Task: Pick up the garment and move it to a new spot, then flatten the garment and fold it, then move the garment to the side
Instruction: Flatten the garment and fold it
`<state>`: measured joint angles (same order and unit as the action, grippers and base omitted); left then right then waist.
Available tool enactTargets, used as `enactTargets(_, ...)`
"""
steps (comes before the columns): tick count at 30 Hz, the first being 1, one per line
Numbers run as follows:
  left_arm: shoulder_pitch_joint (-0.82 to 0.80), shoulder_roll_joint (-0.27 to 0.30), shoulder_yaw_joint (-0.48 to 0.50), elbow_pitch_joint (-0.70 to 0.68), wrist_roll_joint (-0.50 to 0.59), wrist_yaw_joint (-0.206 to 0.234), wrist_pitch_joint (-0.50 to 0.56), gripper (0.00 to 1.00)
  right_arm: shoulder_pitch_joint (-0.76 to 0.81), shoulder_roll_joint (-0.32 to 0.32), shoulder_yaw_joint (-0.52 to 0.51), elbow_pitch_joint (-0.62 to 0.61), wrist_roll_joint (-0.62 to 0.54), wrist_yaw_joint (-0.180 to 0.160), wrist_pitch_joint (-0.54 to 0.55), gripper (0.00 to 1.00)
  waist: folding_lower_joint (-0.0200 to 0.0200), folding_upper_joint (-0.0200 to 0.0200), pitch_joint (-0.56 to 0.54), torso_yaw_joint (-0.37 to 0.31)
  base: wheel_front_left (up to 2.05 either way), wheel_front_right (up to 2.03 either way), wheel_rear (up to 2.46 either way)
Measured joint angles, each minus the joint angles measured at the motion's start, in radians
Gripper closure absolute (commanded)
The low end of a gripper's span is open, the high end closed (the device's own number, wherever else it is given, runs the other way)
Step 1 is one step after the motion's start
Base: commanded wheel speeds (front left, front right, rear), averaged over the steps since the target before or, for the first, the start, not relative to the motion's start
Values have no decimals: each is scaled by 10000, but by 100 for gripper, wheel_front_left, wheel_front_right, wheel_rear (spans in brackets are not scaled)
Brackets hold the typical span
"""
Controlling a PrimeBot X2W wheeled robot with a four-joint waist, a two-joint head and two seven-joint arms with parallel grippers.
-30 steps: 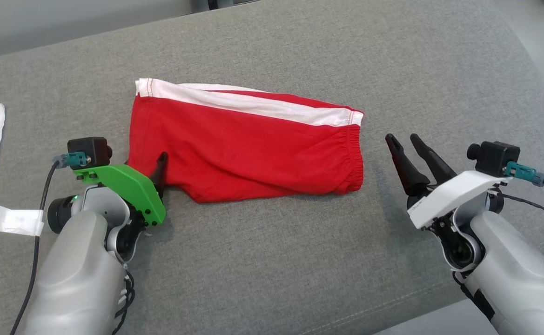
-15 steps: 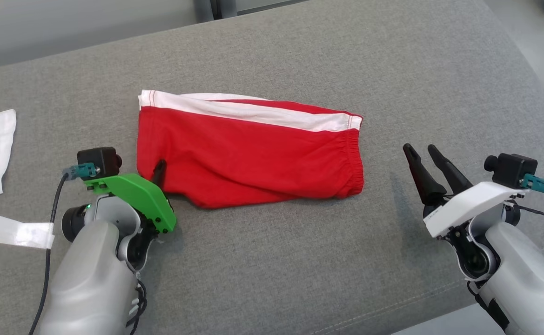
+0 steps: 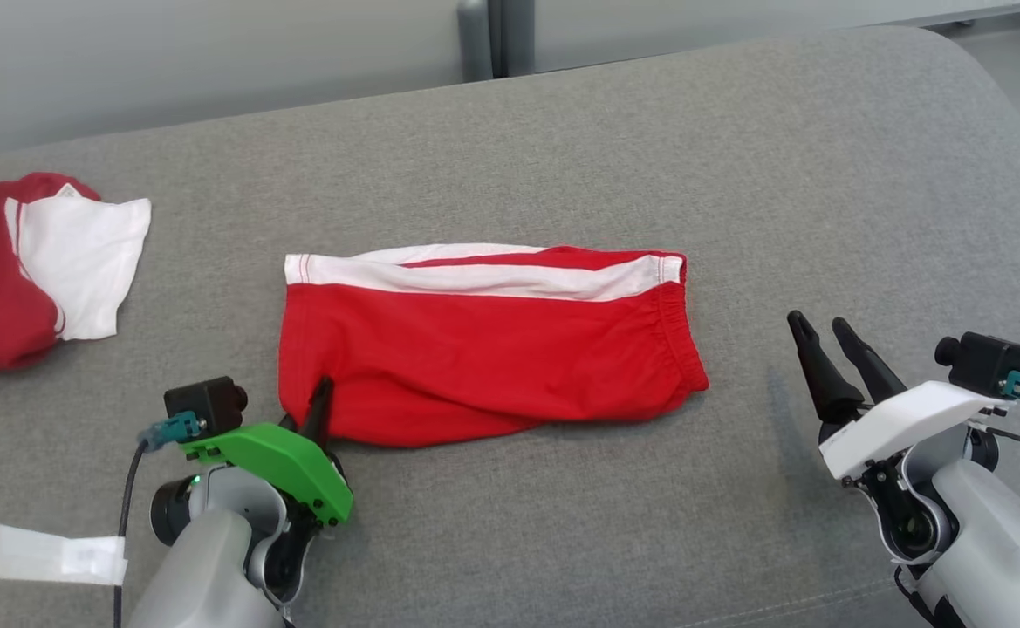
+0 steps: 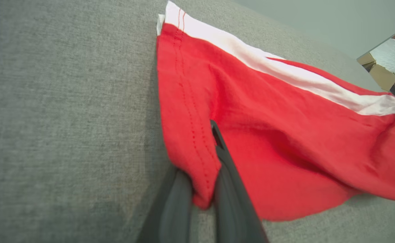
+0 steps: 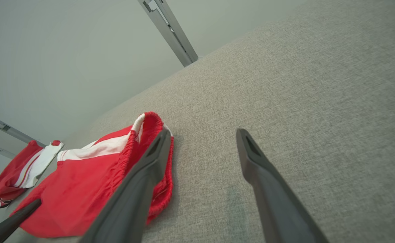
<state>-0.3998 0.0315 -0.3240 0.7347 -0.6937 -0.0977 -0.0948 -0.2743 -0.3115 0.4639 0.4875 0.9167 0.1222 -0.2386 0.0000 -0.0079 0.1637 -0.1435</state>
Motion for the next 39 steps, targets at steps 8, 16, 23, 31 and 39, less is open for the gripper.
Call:
enactTargets(8,690,-19,-447,-593,-71,-2,-464,100,56,82,94,6,-2,-10,-29,0,0,0,-403,772,0,0,0)
enactTargets(16,1386,-2,-1058,-1177,-437,4,-554,100,169,359,640,-38,-117,-8,125,0,0,0,-709,1413,0,0,0)
enactTargets(23,1582,21,-1321,-1791,-447,318,-907,0,154,443,953,159,-431,-230,474,0,0,0,-793,1761,0,0,0)
enactTargets(31,1573,36,-1246,-2529,527,982,-1361,0,149,263,1011,752,-821,-817,546,0,0,0,-812,2209,0,0,0)
enactTargets(39,1593,157,-957,-3164,721,1350,-1450,0,165,309,790,1193,-673,-1083,562,0,0,0,-826,2666,0,0,0)
